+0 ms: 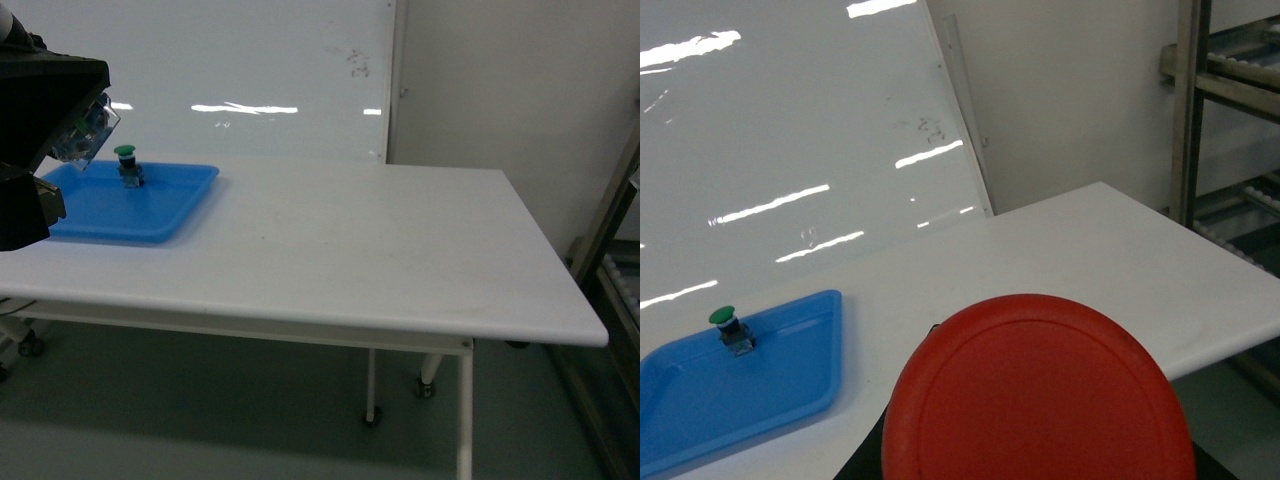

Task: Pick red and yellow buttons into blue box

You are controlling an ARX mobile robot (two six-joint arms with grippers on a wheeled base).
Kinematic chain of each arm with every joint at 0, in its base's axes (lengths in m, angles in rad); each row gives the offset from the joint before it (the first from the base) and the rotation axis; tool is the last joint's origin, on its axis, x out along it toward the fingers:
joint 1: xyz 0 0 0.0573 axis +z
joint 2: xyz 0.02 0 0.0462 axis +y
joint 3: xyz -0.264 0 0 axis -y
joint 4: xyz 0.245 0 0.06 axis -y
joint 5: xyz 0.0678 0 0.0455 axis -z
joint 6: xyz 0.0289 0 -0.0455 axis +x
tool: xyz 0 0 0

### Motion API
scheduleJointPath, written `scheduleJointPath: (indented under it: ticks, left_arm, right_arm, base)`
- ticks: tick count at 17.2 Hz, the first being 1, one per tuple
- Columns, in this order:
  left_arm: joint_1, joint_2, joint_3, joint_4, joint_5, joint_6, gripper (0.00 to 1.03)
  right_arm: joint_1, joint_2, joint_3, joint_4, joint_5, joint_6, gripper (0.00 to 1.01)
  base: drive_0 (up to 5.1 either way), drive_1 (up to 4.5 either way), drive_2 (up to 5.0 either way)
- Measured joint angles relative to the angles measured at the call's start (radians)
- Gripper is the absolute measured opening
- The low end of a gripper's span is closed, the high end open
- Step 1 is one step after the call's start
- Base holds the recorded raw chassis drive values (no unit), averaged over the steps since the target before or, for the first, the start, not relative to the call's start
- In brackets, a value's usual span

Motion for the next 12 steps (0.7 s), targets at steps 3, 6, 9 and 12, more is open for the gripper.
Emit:
scheduleJointPath:
  ticks: [3,6,9,12]
  left_arm:
    - [0.000,0.000,0.000,-0.002,0.000,0.000,0.24]
    - [0.000,0.000,0.000,-0.004,0.000,0.000,0.24]
    - [0.000,0.000,0.000,-0.003,0.000,0.000,0.24]
    - [0.000,0.000,0.000,-0.002,0.000,0.000,0.24]
  right_arm:
    - [0.000,0.000,0.000,-0.002,0.000,0.000,0.26]
    - [0.000,0.000,0.000,-0.001,0.000,0.000,0.26]
    - [0.000,0.000,0.000,0.000,0.000,0.000,0.26]
    - [0.000,0.000,0.000,-0.001,0.001,0.000,0.26]
  base:
    - [4.8,-3.51,-0.8]
    - [4.9,-3.02,-1.3]
    - [4.9,-3.02,-1.3]
    - [4.9,-3.02,-1.3]
